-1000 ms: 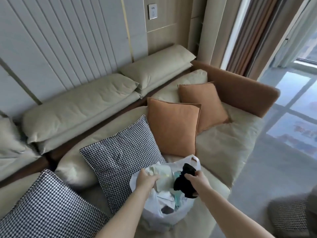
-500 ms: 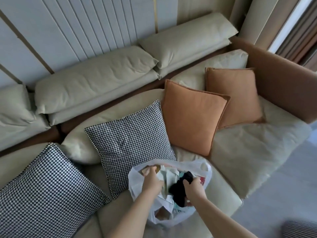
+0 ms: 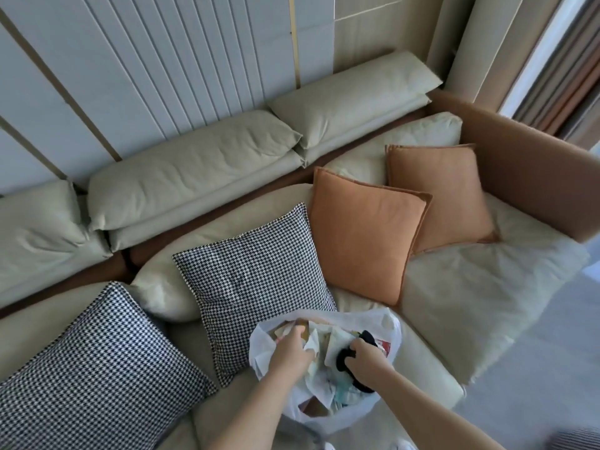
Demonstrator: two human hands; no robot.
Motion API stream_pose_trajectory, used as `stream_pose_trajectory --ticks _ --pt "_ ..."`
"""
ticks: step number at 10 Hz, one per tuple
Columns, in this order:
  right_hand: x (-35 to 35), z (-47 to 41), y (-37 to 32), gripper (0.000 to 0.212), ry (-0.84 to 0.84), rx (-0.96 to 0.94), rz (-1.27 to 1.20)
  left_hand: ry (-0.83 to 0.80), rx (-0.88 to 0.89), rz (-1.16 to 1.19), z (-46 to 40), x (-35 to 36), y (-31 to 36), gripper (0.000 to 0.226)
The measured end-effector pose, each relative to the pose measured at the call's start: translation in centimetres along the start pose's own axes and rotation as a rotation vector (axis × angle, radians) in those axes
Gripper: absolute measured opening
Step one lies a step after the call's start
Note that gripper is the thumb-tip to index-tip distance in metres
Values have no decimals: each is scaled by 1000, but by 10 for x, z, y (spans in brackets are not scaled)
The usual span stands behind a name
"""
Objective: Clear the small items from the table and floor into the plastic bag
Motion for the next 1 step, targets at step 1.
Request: stream_pose_trajectory --ticks 1 --pt "-2 19 -15 33 99 -62 89 50 95 -56 14 -14 -2 47"
Point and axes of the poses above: each hand's wrist, its own z-axis away from the middle knuckle, its own x-axis out of the palm, y = z × x, the point moved 1 cm from there along -z, towards the middle knuckle, and after that the axes turned 15 degrees about -z, right-handed, at the moved point
